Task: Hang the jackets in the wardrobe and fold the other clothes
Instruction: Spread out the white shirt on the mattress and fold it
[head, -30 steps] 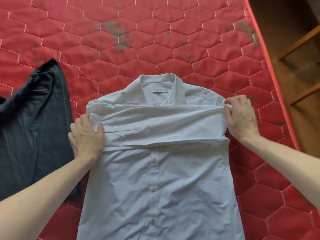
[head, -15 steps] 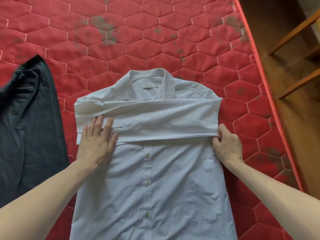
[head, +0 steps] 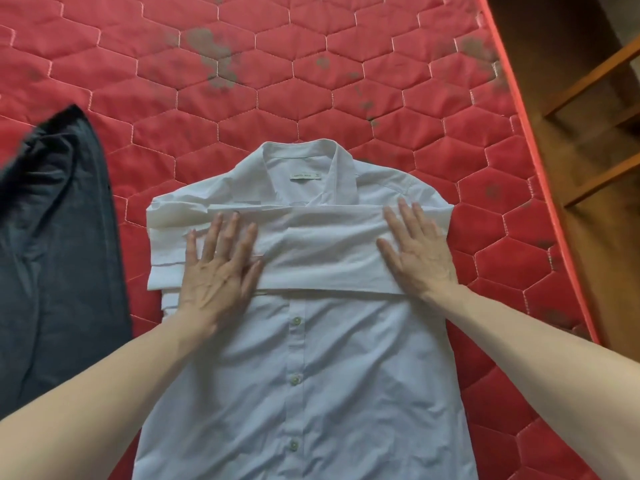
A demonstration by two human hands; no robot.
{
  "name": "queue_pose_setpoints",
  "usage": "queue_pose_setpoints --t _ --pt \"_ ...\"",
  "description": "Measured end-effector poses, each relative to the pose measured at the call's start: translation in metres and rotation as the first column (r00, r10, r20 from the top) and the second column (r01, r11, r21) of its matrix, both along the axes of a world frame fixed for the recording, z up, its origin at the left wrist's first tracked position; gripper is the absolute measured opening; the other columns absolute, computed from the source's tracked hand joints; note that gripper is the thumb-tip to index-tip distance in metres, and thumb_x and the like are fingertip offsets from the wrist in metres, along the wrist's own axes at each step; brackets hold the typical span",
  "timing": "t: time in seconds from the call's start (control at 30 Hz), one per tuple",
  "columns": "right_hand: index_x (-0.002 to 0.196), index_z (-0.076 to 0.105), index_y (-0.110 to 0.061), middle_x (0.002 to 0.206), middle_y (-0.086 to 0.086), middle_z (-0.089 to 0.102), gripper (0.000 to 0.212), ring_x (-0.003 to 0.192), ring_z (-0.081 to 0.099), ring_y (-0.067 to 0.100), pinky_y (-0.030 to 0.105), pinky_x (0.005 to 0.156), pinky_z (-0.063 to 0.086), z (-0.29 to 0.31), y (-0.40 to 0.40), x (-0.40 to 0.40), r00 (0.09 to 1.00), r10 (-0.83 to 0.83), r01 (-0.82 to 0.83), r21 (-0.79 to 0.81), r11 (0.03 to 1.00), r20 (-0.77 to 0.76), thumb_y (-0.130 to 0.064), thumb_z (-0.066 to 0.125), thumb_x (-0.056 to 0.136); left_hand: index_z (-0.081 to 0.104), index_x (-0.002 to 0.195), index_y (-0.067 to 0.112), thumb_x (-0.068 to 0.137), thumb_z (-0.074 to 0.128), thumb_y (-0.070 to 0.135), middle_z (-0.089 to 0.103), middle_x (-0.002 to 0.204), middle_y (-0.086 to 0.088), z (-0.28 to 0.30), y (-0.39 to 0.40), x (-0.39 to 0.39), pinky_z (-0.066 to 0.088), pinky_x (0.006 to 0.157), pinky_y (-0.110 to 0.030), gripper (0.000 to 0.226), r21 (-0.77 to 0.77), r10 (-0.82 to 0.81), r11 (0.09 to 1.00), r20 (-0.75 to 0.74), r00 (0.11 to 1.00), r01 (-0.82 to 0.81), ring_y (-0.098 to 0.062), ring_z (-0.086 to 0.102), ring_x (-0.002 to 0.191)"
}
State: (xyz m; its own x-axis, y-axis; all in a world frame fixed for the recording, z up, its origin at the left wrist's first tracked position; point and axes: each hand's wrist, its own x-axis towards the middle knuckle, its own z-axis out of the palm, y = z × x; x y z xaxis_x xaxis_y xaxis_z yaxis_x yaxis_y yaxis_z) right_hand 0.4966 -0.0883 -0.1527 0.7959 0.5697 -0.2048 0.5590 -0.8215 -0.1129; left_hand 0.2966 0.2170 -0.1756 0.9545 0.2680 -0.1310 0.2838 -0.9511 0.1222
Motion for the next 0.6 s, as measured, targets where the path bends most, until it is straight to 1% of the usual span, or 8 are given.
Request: queue_pose_setpoints --t 0.07,0.13,0.23,0.33,0.4,0.5,0.6 --pt "0.168 0.009 -0.028 0.176 0.000 0.000 0.068 0.162 -0.002 0.021 0.047 0.129 0.013 -0.007 -0.003 0.011 0.992 -0.129 0.128 -0.038 0.991 -0.014 -0.056 0.030 0.109 0.007 0.167 0.032 0.103 0.018 0.067 -0.003 0.176 -0.001 -0.010 0.010 0.000 0.000 0.123 -0.068 0.074 0.002 0.080 0.997 -0.046 0.996 -0.080 -0.031 -0.006 0.162" --pt "0.168 0.010 -0.027 0.176 0.002 0.002 0.068 0.162 -0.002 0.022 0.049 0.130 0.009 -0.015 -0.006 0.017 0.990 -0.142 0.142 0.001 0.990 -0.003 -0.054 0.031 0.109 0.003 0.167 0.035 0.101 0.017 0.072 -0.006 0.176 0.001 -0.019 0.016 0.000 0.000 0.121 -0.073 0.077 0.025 0.077 0.997 -0.042 0.996 -0.076 -0.033 -0.007 0.161" --pt "0.168 0.013 -0.025 0.176 0.005 0.005 0.069 0.162 0.000 0.024 0.051 0.130 0.008 -0.023 -0.007 0.019 0.992 -0.124 0.123 0.049 0.991 0.010 -0.055 0.028 0.107 0.001 0.167 0.036 0.101 0.015 0.073 -0.009 0.175 0.003 -0.025 0.018 0.001 0.000 0.121 -0.074 0.076 0.032 0.069 0.997 -0.035 0.997 -0.068 -0.032 -0.008 0.161" --pt "0.168 0.009 -0.023 0.176 0.005 0.002 0.072 0.162 -0.001 0.024 0.052 0.130 0.008 -0.023 -0.007 0.015 0.991 -0.135 0.134 0.012 0.991 0.020 -0.057 0.019 0.105 0.000 0.167 0.035 0.102 0.014 0.072 -0.010 0.175 0.003 -0.023 0.014 -0.003 -0.001 0.123 -0.071 0.076 0.015 0.100 0.995 -0.042 0.994 -0.099 -0.029 -0.012 0.161" --pt "0.168 0.007 -0.024 0.176 0.002 -0.001 0.069 0.162 -0.004 0.022 0.052 0.130 0.006 -0.021 -0.007 0.003 0.991 -0.126 0.126 -0.003 0.992 0.037 -0.054 0.014 0.107 0.000 0.167 0.034 0.103 0.012 0.069 -0.012 0.175 0.003 -0.018 0.008 -0.009 -0.001 0.125 -0.066 0.074 -0.022 0.144 0.989 -0.046 0.989 -0.145 -0.026 -0.015 0.161" --pt "0.168 0.013 -0.025 0.176 0.000 0.004 0.061 0.162 0.000 0.021 0.053 0.129 0.009 -0.022 -0.007 -0.044 0.998 -0.056 0.054 0.058 0.997 0.039 -0.042 0.021 0.109 -0.003 0.167 0.031 0.104 0.010 0.064 -0.015 0.175 0.000 -0.012 -0.013 -0.035 -0.002 0.128 -0.058 0.073 -0.073 0.202 0.976 -0.051 0.978 -0.206 -0.024 -0.018 0.160" --pt "0.166 0.023 -0.024 0.174 0.001 0.014 0.060 0.162 0.007 0.021 0.052 0.128 0.011 -0.026 -0.016 -0.109 0.997 -0.080 0.080 0.166 0.983 -0.009 -0.038 0.028 0.108 -0.006 0.167 0.028 0.105 0.015 0.058 -0.019 0.174 -0.002 -0.009 -0.040 -0.076 0.001 0.130 -0.054 0.072 -0.115 0.211 0.970 -0.054 0.976 -0.216 -0.024 -0.019 0.160"
